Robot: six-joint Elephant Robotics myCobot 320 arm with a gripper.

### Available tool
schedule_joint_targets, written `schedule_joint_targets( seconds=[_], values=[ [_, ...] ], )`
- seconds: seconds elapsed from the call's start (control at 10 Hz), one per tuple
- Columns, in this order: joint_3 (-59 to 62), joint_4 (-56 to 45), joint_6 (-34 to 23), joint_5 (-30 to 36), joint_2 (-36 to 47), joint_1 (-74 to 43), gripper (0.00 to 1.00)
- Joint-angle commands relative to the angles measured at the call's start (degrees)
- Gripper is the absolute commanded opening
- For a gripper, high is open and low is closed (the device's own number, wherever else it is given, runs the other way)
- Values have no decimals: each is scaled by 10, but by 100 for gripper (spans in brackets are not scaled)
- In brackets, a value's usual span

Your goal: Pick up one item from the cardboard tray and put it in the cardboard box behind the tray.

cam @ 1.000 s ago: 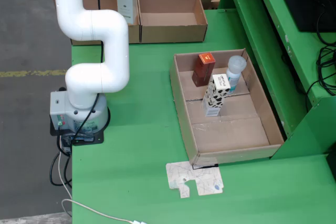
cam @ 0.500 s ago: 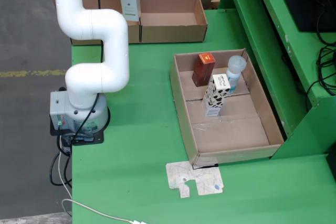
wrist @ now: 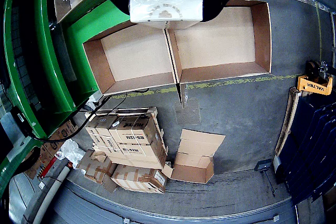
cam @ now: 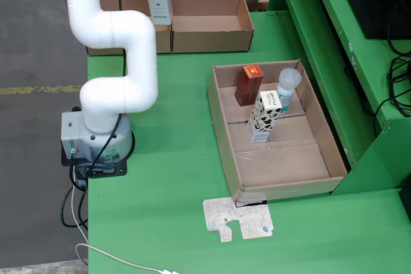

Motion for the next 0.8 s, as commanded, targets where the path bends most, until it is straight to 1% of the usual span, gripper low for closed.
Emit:
schedule_joint_targets(
  seconds=[0.0, 0.3, 0.4, 0.5, 0.6, 0.7],
  values=[
    [12, 22, -8, 0, 4, 16, 0],
    [12, 22, -13, 5, 11, 24, 0],
    [12, 33, -32, 19, 9, 19, 0],
    [12, 33, -32, 19, 9, 19, 0],
    [12, 29, -52, 31, 8, 15, 0],
    [12, 29, -52, 31, 8, 15, 0]
  ],
)
